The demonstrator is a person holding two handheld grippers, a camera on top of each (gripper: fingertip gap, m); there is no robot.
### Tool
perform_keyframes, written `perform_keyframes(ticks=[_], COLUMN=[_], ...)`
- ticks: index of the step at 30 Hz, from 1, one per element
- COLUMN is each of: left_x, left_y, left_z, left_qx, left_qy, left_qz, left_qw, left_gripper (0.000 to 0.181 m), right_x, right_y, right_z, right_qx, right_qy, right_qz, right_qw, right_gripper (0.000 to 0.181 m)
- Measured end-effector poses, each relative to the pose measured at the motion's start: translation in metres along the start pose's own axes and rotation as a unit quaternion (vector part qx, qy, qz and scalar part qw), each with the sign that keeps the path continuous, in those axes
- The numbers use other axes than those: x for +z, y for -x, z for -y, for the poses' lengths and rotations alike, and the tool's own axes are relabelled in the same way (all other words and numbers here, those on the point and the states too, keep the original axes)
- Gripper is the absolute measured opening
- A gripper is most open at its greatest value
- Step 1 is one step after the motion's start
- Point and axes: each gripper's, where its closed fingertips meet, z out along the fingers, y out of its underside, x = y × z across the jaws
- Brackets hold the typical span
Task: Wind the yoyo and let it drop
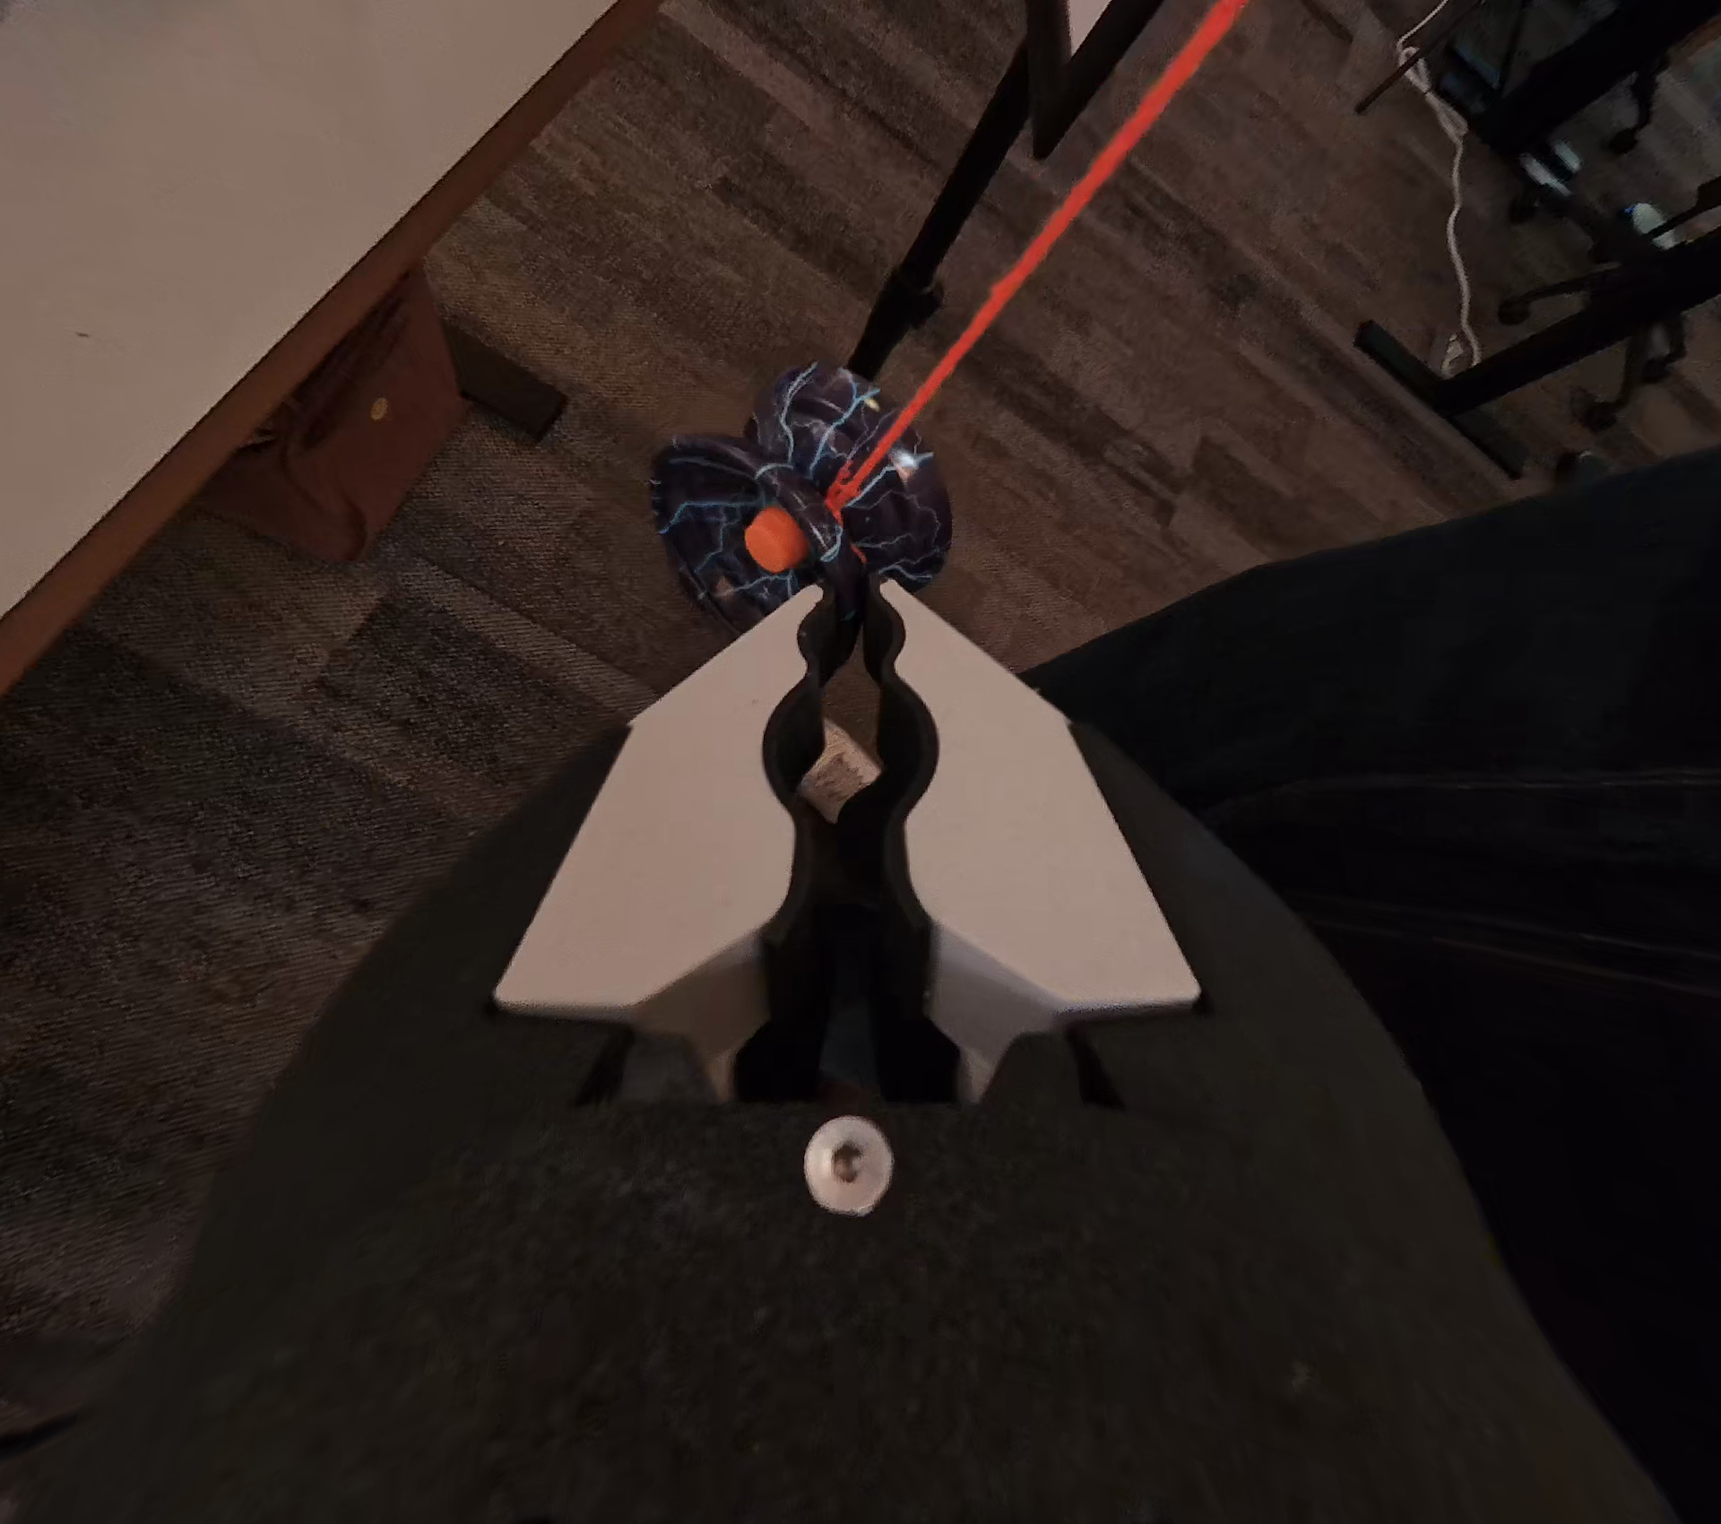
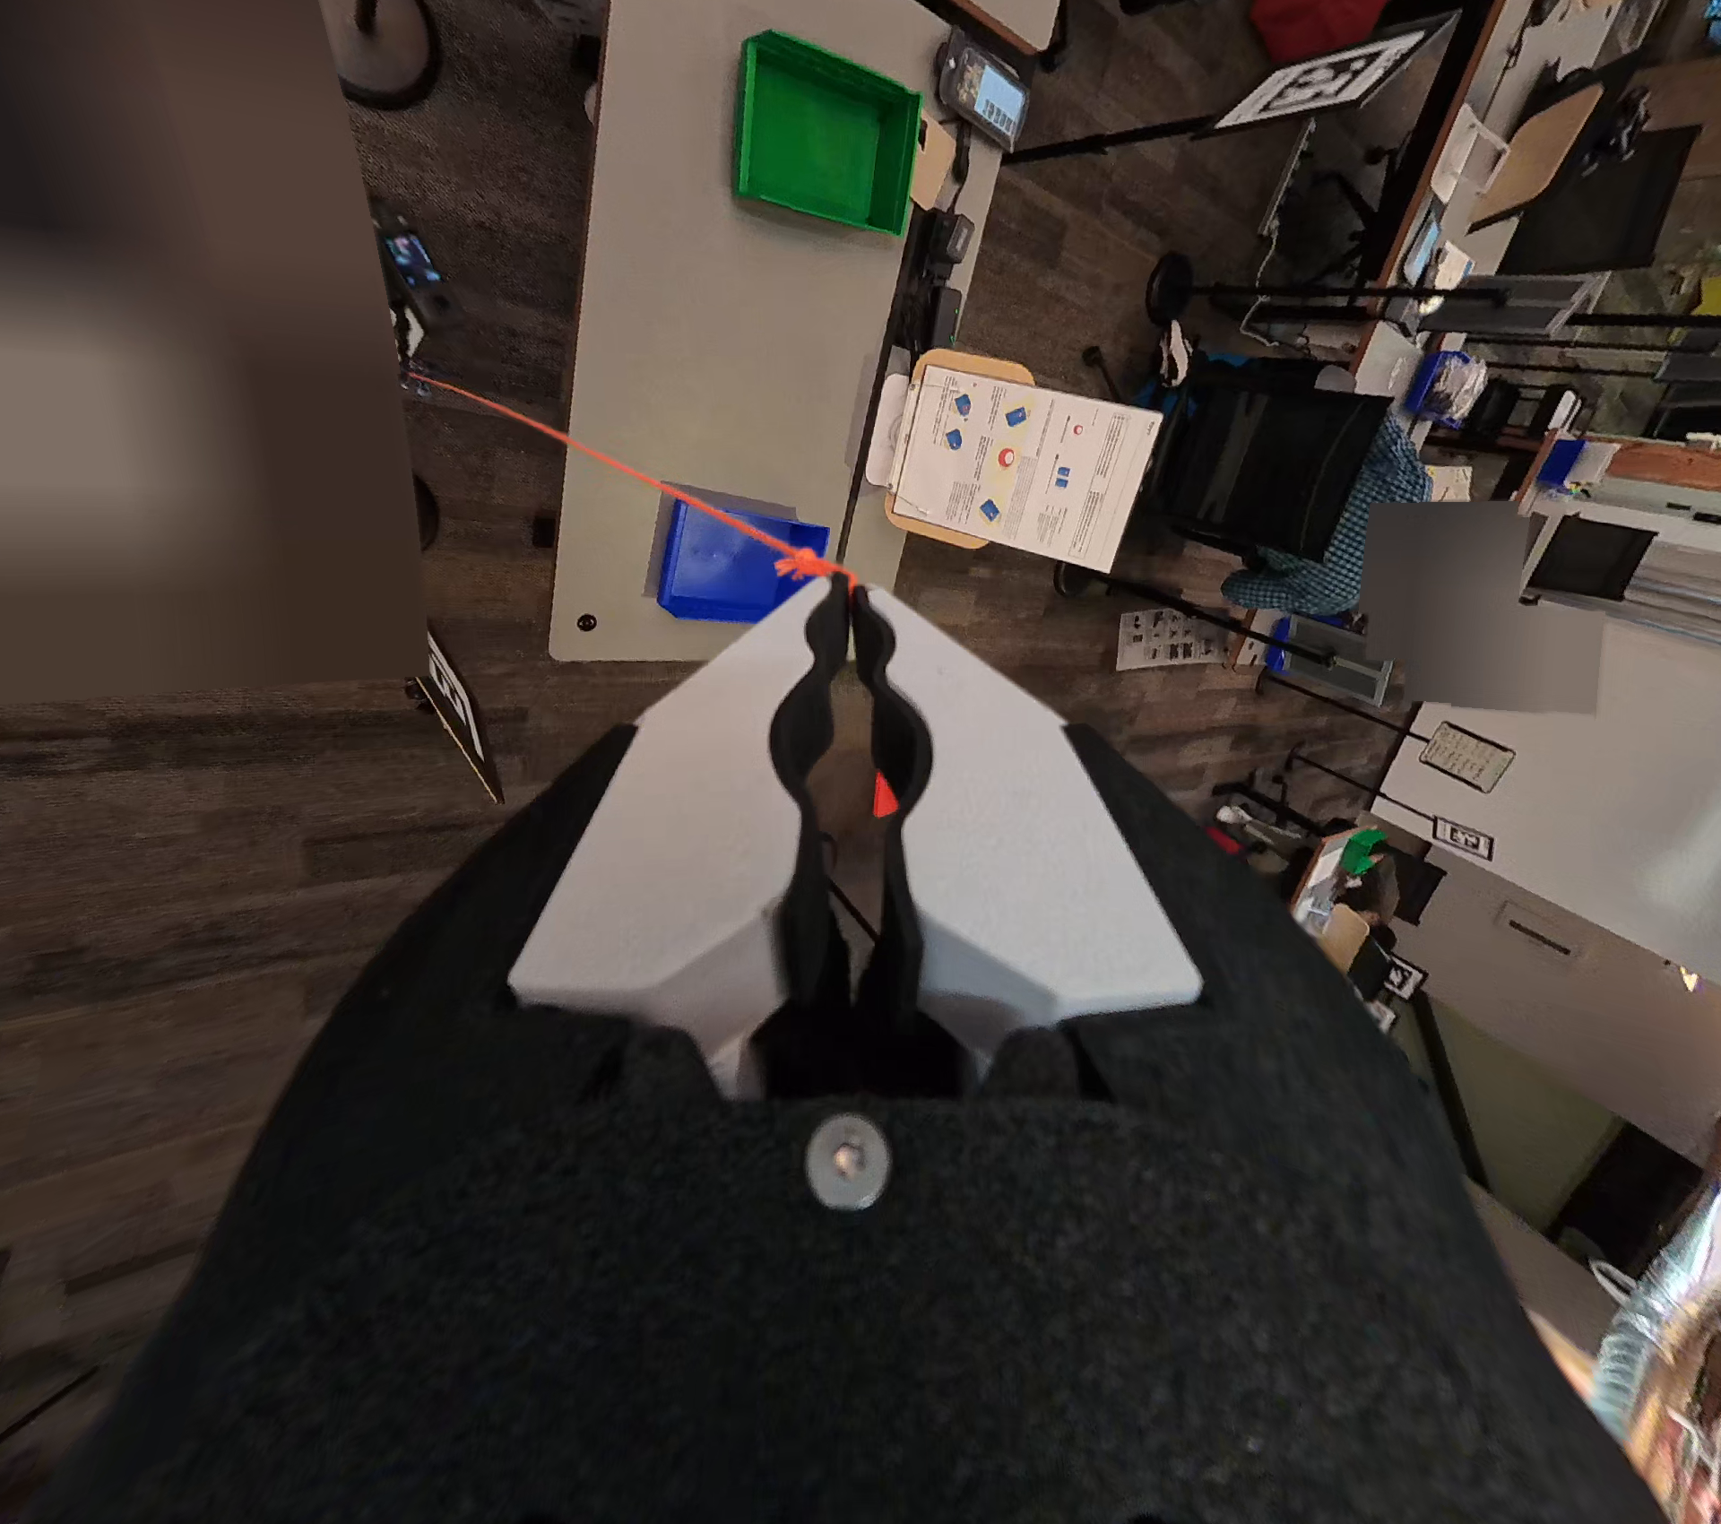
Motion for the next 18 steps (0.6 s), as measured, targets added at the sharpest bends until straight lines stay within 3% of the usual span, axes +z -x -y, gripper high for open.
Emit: perform_keyframes(ticks=[5,9,12,15,18], left_x=[-0.028,-0.064,-0.098,-0.136,-0.166], left_y=[-0.006,-0.002,-0.007,-0.015,-0.010], left_z=[0.015,0.024,0.031,0.040,0.041], left_qx=[-0.038,-0.064,-0.055,-0.041,-0.062], left_qy=[-0.045,-0.075,-0.089,-0.103,-0.086], left_qz=[-0.025,-0.025,-0.030,-0.031,-0.011], left_qw=[0.998,0.995,0.994,0.993,0.994], left_gripper=[0.002,0.002,0.002,0.001,0.002], right_x=[0.027,0.056,0.079,0.136,0.226], right_y=[-0.023,-0.059,-0.107,-0.140,-0.155], right_z=[-0.056,-0.139,-0.196,-0.222,-0.226], right_qx=[0.016,0.040,0.054,0.070,0.087], right_qy=[0.094,0.225,0.278,0.258,0.212], right_qz=[-0.045,-0.104,-0.182,-0.213,-0.211], right_qw=[0.994,0.968,0.942,0.940,0.950], right_gripper=[0.000,0.000,0.000,0.000,0.000])
